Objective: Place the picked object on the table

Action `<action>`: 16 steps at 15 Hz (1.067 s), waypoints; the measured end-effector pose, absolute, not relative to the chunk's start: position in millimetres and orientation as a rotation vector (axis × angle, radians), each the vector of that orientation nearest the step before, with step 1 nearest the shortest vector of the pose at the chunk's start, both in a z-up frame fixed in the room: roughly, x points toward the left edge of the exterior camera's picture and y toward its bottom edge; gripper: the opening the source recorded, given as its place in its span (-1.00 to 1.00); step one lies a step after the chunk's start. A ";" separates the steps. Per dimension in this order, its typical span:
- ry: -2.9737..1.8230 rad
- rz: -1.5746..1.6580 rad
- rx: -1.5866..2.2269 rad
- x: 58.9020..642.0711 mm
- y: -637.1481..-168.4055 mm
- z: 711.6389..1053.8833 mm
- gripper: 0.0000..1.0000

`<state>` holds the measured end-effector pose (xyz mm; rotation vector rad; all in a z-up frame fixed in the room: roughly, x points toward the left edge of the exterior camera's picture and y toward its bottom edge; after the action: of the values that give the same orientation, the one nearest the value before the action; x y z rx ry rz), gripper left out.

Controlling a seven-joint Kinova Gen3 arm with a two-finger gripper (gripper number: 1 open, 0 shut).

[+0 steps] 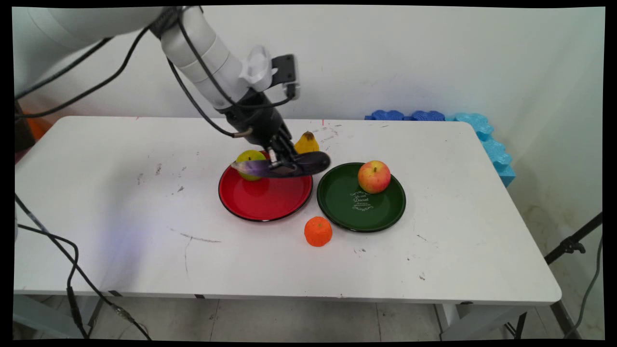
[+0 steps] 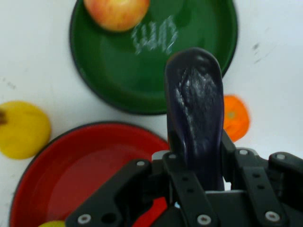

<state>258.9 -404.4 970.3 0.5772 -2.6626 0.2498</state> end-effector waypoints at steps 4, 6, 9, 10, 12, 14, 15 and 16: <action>-2.632 0.202 0.631 224.8 -378.7 975.9 -1.00; -2.634 0.172 0.649 209.5 -364.9 966.6 -1.00; -2.647 0.141 0.658 194.1 -350.5 946.1 -1.00; -2.653 0.132 0.658 189.8 -346.3 937.3 -1.00; -2.664 0.112 0.657 183.3 -339.1 915.8 -1.00; -2.673 0.099 0.647 179.6 -334.2 893.0 -1.00; -2.674 0.092 0.642 178.1 -332.6 883.5 -1.00; -2.674 0.084 0.640 176.6 -330.9 873.6 -1.00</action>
<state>176.6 -330.9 873.6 0.6400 -2.6736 0.0840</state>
